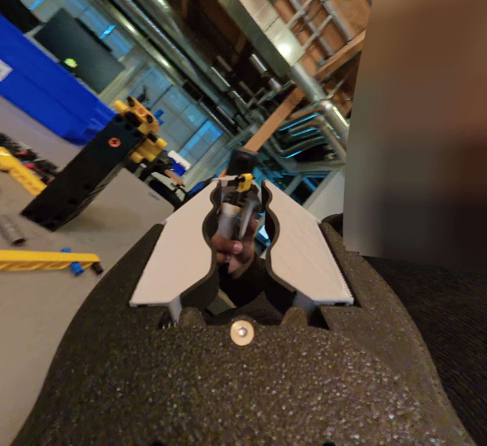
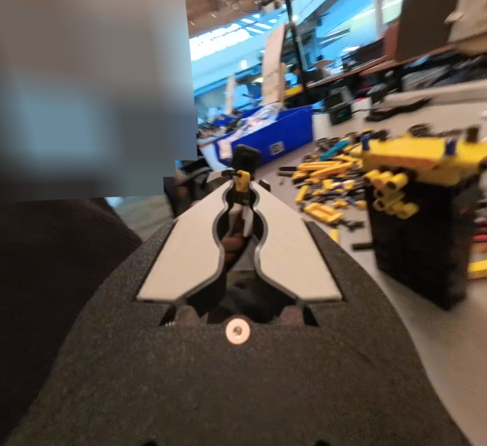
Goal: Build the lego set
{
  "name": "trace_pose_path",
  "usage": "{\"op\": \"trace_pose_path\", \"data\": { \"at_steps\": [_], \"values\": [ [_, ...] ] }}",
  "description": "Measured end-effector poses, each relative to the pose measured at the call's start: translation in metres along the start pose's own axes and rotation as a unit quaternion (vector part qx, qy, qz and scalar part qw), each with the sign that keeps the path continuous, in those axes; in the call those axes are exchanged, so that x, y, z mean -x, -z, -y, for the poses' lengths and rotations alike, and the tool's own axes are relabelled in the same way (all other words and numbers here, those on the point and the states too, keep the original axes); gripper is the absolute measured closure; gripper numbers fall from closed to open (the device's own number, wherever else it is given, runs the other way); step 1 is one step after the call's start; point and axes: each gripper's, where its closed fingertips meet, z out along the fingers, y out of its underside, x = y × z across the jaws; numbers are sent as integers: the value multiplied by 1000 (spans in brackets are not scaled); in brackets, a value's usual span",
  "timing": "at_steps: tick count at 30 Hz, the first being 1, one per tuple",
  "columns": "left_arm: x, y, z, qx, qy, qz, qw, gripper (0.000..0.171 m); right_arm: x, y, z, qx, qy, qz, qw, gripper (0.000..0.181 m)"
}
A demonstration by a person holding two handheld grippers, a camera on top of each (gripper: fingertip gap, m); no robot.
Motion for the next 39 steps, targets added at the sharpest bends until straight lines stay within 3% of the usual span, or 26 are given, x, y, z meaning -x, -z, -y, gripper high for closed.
{"op": "trace_pose_path", "data": {
  "at_steps": [4, 11, 17, 24, 39],
  "values": [
    [-10, -7, -13, 31, -2, -29, 999, 142, 17, -3, -12, 4, -138, 107, 985, 173],
    [-8, -4, -16, 48, -39, -14, 998, 165, 11, -5, -15, -10, -222, 132, 966, 172],
    [3, -2, -16, 51, -32, 15, 998, 165, -1, -4, -21, 8, -217, 98, 971, 173],
    [13, 0, -16, 59, -44, 47, 996, 165, -24, 5, -29, 54, -131, 5, 990, 162],
    [25, 1, -24, 83, -53, 78, 992, 165, -25, 4, -34, 89, -66, -13, 994, 161]
  ]
}}
